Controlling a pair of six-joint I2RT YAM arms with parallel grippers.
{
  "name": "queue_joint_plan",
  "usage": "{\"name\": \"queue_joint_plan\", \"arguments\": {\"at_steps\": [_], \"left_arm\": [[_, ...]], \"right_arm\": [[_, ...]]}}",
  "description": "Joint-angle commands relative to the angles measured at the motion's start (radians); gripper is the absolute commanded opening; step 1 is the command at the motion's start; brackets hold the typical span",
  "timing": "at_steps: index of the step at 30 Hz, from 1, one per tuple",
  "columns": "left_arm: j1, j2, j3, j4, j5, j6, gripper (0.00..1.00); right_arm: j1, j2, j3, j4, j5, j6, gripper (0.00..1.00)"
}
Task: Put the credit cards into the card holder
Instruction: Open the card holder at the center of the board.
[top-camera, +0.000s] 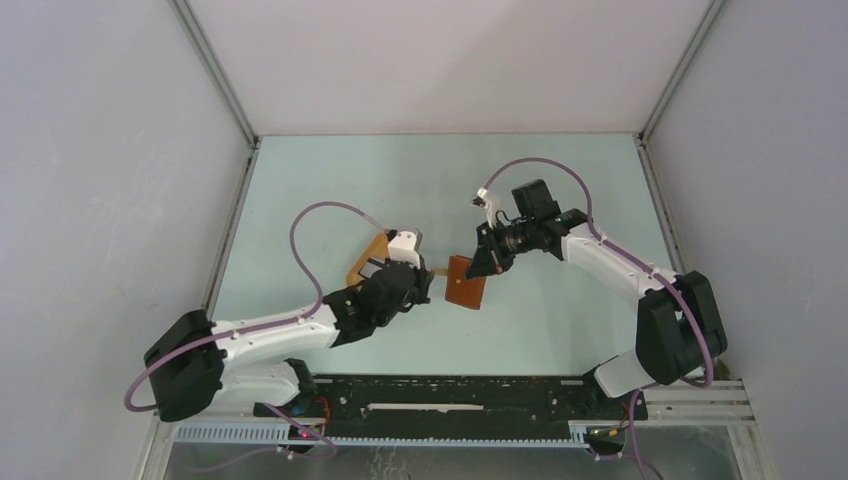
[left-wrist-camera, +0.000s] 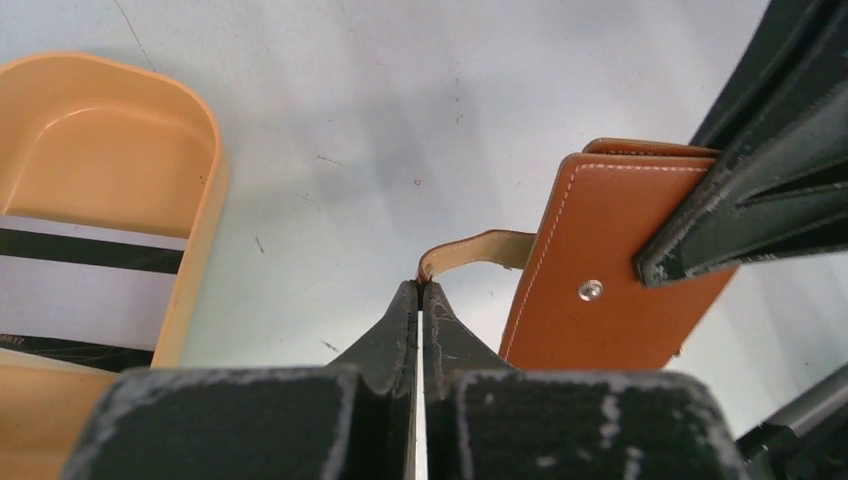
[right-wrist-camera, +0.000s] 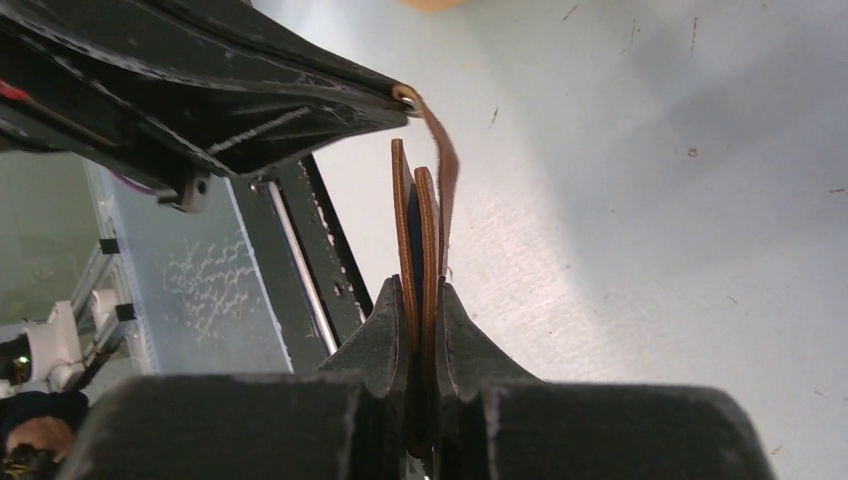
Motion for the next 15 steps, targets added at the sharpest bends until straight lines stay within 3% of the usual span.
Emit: {"name": "queue_joint_plan", "arguments": {"at_steps": [1, 15], "left_arm": [[0.02, -0.12, -0.074, 0.059, 0.058, 0.029, 0.03], [0.093, -0.587, -0.356, 0.185, 0.439, 0.133, 0.79]], "right_arm": [[0.005, -0.031, 0.026, -0.06, -0.021, -0.142, 0.0], [0.023, -0.12, 0.017, -0.255, -0.146, -0.692, 0.0]]}}
